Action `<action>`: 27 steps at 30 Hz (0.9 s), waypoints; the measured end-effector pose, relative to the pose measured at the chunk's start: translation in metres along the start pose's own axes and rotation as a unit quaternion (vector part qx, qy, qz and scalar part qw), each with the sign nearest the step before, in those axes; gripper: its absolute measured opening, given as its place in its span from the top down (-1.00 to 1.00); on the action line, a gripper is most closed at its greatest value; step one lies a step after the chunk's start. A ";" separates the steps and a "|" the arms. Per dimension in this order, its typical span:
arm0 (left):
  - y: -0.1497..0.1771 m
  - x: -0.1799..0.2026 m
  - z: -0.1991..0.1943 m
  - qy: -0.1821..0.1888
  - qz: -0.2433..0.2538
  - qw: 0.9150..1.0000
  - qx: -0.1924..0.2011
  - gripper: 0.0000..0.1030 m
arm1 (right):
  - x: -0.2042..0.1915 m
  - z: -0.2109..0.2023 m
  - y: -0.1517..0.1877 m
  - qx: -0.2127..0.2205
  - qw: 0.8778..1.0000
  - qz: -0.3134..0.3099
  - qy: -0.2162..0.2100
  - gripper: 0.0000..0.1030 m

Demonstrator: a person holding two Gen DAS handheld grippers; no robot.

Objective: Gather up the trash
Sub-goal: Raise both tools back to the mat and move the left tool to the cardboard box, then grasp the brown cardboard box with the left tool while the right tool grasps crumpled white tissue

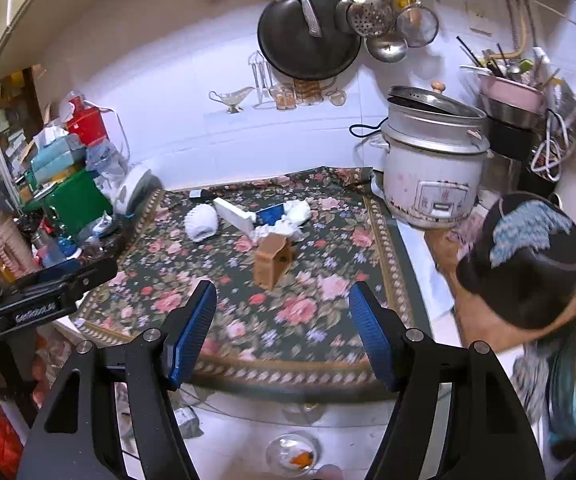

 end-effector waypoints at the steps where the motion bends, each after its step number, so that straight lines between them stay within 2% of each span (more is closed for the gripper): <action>1: -0.006 0.005 0.013 -0.003 -0.003 1.000 -0.007 -0.80 | 0.009 0.006 -0.007 -0.005 1.000 -0.002 -0.004 -0.27; 8: -0.025 0.032 0.110 -0.005 -0.022 0.998 -0.066 -0.80 | 0.063 0.051 -0.034 -0.035 0.999 -0.004 -0.014 -0.27; 13: -0.030 0.047 0.184 -0.004 0.012 0.993 -0.121 -0.80 | 0.086 0.081 -0.036 -0.065 0.998 0.018 -0.019 -0.27; 18: -0.037 0.054 0.243 -0.001 0.050 0.987 -0.151 -0.79 | 0.097 0.111 -0.037 -0.091 0.995 0.033 -0.005 -0.27; 24: -0.044 0.052 0.294 0.035 0.077 0.977 -0.198 -0.39 | 0.095 0.138 -0.041 -0.110 0.992 0.066 0.020 -0.27; 26: -0.046 0.051 0.299 0.052 0.084 0.973 -0.209 0.07 | 0.090 0.148 -0.043 -0.114 0.990 0.076 0.020 -0.27; 27: -0.047 0.049 0.300 0.066 0.087 0.970 -0.216 0.07 | 0.088 0.153 -0.044 -0.116 0.990 0.079 0.019 -0.27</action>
Point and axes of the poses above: each gripper's, at about its wrist camera, not at the fingertips, and z roughly the way its jaws point, x to its right, y to its underside, the point moved 4 cm from there along z, roughly the way its jaws point, and after that the axes turned 4 degrees about -x, right-handed, at the moved point
